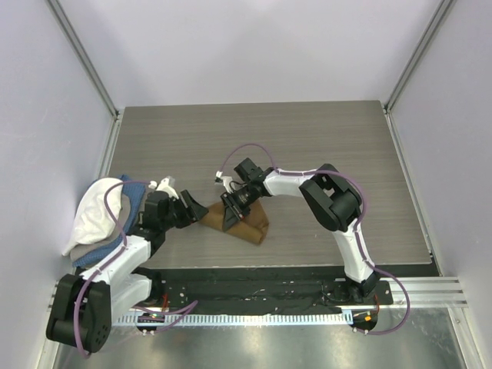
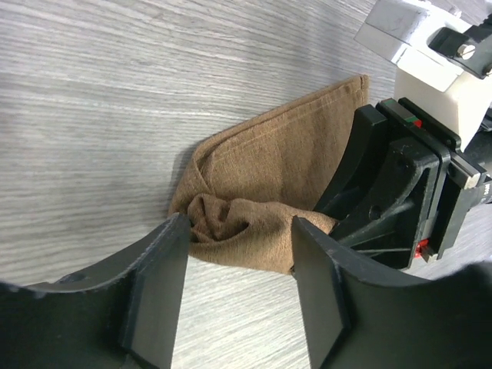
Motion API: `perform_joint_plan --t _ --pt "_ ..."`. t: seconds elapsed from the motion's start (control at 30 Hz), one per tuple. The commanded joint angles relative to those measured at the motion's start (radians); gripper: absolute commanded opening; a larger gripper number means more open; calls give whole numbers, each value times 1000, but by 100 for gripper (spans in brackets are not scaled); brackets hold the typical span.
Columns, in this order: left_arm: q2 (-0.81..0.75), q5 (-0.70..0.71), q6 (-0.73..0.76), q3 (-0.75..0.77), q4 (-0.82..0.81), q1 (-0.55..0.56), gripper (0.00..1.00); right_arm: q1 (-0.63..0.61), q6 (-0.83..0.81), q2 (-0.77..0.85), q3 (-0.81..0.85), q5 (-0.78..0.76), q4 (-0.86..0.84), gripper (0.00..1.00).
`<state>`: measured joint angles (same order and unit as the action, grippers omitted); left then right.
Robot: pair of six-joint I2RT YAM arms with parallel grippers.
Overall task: Fold the napkin, place the utensils inside, and roll it up
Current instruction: Roll the napkin with the utensil
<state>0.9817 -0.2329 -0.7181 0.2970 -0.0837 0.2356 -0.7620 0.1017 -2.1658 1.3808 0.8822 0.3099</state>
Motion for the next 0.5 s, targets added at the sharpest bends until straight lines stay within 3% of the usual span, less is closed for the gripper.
perform_joint_plan --t 0.0,0.1,0.23,0.47 --pt "47 -31 14 -7 -137 -1 57 -11 -7 -60 -9 -72 81 22" --pt "81 -31 6 -22 -195 1 52 -10 -8 -66 -6 -75 86 22" --pt "127 -17 9 -21 -220 2 38 -8 -10 -57 -8 -94 92 24" --pt "230 -14 23 22 -177 4 15 -10 4 35 0 -219 93 48"
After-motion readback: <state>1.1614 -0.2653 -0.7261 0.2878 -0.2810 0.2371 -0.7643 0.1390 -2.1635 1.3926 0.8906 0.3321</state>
